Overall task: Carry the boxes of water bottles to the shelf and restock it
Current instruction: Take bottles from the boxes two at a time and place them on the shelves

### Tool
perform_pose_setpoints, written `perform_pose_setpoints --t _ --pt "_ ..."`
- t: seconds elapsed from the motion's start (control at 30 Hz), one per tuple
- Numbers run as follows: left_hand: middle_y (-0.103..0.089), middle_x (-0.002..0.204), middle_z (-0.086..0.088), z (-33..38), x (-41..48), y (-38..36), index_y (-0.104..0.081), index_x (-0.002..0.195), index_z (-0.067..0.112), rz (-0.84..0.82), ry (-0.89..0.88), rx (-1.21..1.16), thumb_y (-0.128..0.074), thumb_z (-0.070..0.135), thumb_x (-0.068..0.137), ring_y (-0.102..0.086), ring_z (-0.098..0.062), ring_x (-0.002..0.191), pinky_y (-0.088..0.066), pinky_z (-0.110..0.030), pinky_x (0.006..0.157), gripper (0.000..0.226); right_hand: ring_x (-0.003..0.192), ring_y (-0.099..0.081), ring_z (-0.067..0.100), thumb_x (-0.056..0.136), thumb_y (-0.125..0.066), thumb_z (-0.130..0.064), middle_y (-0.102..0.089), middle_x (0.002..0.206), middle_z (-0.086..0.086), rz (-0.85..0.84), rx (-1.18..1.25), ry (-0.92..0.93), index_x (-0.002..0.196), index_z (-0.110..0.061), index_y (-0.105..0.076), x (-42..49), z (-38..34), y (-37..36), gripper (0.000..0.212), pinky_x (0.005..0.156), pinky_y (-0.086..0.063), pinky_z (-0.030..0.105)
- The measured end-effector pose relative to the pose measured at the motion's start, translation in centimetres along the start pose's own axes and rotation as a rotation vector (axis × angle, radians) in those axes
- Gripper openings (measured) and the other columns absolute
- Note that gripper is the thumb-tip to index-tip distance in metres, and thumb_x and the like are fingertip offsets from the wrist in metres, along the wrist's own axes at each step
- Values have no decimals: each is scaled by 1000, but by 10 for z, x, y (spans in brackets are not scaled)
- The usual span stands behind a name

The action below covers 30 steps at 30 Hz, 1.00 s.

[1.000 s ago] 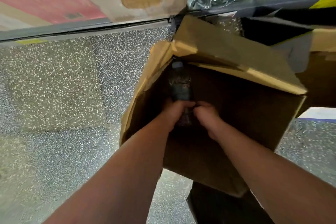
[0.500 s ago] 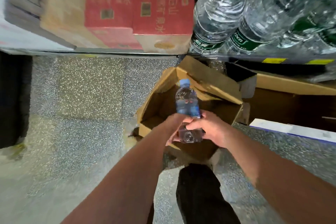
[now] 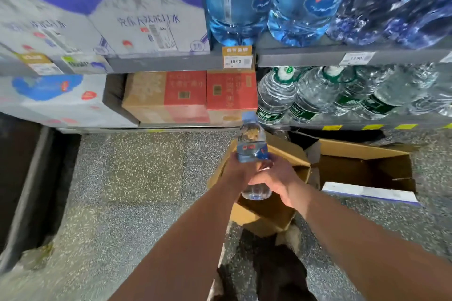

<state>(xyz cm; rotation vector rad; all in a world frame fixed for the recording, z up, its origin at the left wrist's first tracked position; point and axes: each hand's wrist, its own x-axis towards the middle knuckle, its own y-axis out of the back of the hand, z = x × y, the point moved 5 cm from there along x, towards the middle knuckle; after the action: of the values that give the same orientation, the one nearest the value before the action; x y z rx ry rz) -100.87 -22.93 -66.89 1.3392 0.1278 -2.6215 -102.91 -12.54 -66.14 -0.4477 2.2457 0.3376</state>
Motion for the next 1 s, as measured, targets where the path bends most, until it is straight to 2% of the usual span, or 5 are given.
perform_pose_setpoints --t 0.17,0.3,0.6,0.8,1.0 --pt "-69 84 2 53 -60 31 -64 85 16 -9 -178 11 -85 13 66 -65 -8 70 -55 -23 66 28 85 -69 17 57 -82 4 -70 93 -2 50 1 196 101 -24 -60 -60 -60 -14 56 74 -59 39" --pt "-74 86 -3 102 -115 49 -72 93 14 -2 -363 14 -89 32 49 -72 -18 78 -59 -38 80 50 71 -68 12 66 -77 13 -68 82 -3 82 63 338 97 -19 -57 -117 -109 -16 49 54 -51 19" --pt "-67 53 11 197 -228 73 -59 72 16 -66 -645 -88 -72 -16 68 -64 -1 49 -54 -22 57 35 56 -65 2 59 -79 14 -70 68 -7 224 12 533 81 -17 -71 -216 -209 -21 38 57 -54 20" --pt "-72 79 -2 233 -271 90 -67 81 16 -25 -614 -107 -80 25 48 -68 -26 84 -53 -51 89 37 75 -68 22 54 -82 5 -74 82 8 279 43 627 87 -12 -74 -259 -251 -26 38 72 -54 35" --pt "-73 89 -5 268 -293 95 -71 92 18 -1 -634 -163 -55 43 85 -67 -19 78 -51 -33 72 30 81 -71 21 19 -82 -30 -75 84 3 342 36 645 94 -12 -73 -284 -290 -21 78 85 -56 40"
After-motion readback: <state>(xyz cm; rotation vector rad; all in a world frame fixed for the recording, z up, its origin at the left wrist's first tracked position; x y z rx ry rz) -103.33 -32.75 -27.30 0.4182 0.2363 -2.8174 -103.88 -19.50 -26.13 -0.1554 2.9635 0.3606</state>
